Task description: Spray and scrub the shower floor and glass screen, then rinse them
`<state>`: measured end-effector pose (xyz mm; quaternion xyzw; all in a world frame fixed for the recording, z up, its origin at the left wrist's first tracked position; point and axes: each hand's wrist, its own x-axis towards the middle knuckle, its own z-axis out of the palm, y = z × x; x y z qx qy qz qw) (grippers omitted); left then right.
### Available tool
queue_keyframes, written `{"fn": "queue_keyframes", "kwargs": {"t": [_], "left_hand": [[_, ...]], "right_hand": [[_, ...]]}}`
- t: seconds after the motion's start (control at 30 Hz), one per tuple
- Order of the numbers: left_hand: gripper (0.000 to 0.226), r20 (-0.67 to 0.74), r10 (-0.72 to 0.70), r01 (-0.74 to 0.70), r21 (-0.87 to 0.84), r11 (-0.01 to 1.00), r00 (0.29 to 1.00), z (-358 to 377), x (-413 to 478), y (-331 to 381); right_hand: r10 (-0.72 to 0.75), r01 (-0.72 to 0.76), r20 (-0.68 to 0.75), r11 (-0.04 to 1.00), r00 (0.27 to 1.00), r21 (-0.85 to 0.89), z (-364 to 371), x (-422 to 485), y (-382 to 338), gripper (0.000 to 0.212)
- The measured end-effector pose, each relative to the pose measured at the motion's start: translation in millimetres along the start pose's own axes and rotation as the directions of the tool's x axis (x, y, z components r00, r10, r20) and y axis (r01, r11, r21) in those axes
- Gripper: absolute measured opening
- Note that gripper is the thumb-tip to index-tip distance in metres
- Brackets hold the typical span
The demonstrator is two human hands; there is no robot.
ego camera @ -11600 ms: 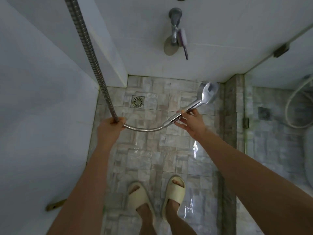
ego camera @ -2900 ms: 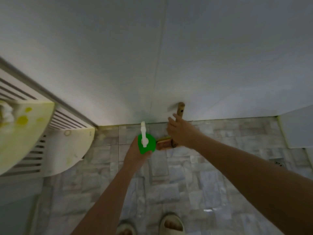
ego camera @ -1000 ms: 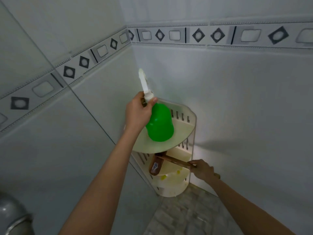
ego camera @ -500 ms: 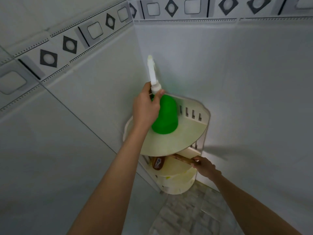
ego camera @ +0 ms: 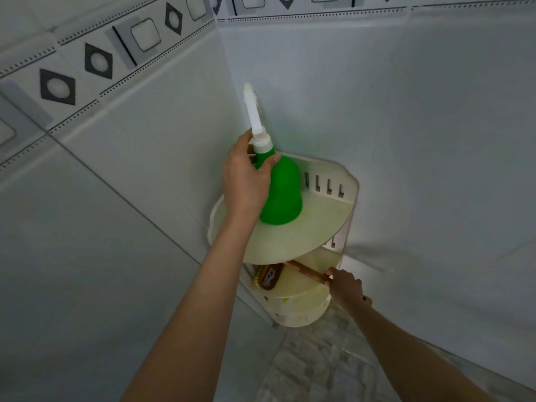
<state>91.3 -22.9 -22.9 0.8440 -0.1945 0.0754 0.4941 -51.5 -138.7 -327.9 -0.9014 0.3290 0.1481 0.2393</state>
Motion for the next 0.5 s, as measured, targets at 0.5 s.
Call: {"fn": "queue_keyframes", "kwargs": {"t": [0.5], "left_hand": [[0.042, -0.022, 0.000, -0.001, -0.050, 0.999, 1.000, -14.4, -50.9, 1.5]], "right_hand": [[-0.001, 0.006, -0.024, 0.969, 1.000, 0.245, -45.3, -49.7, 37.1, 0.040]]}}
